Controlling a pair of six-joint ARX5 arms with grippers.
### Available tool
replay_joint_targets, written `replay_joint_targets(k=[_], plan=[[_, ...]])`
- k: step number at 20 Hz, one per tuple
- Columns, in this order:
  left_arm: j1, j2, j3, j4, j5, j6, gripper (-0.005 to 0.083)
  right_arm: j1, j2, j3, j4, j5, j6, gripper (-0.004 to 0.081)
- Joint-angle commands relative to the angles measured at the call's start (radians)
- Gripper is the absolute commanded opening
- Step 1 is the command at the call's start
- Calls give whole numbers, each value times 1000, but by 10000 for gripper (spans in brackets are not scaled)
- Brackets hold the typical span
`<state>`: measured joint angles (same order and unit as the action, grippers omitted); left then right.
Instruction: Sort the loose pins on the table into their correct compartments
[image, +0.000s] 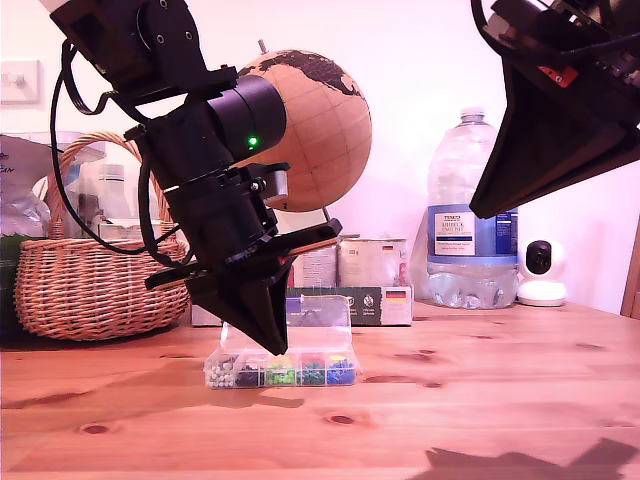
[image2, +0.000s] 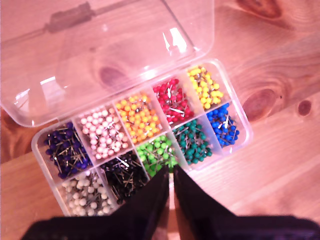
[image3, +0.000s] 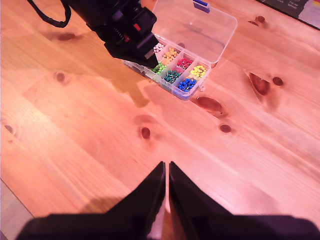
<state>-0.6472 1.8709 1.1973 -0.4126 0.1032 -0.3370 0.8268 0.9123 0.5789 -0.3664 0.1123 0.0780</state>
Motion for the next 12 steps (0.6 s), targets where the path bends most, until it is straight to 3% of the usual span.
replay_joint_targets(k=[1, 6, 12], plan=[[-3, 2, 0, 10, 4, 5, -19, 5, -1, -11, 10, -2, 1, -12], [-3, 2, 0, 10, 10, 4, -2, 5, -1, -11, 10, -1, 1, -12], [-3, 1, 0, 10, 21, 3, 83, 5, -1, -11, 10, -1, 1, -12]])
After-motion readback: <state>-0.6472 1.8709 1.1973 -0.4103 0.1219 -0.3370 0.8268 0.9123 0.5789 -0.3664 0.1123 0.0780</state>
